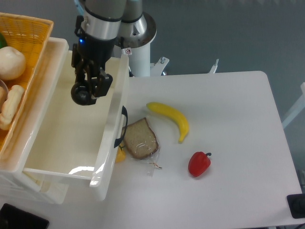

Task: Place the mangosteen in the upper white drawer
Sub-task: 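Carry the mangosteen over the open white drawer and lower it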

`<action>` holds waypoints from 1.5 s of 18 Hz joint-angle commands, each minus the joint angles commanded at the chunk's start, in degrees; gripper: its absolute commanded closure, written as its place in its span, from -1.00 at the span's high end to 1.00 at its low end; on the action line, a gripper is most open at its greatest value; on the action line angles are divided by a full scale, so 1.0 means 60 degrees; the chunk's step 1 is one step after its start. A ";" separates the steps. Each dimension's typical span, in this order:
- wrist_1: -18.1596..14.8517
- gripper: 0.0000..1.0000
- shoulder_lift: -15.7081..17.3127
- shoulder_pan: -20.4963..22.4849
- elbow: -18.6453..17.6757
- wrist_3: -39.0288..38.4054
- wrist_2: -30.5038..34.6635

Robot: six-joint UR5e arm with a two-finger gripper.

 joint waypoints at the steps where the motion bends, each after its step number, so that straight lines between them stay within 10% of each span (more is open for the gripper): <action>1: 0.0015 -0.25 -0.0132 -0.0117 0.0014 -0.0014 0.0044; 7: 0.0073 -0.14 -0.0747 -0.0425 0.0015 0.0000 0.0366; 15: 0.0132 0.95 -0.1056 -0.0601 0.0044 0.0161 0.0674; 27: 0.0161 1.00 -0.1027 -0.0266 0.1009 -0.0599 0.0368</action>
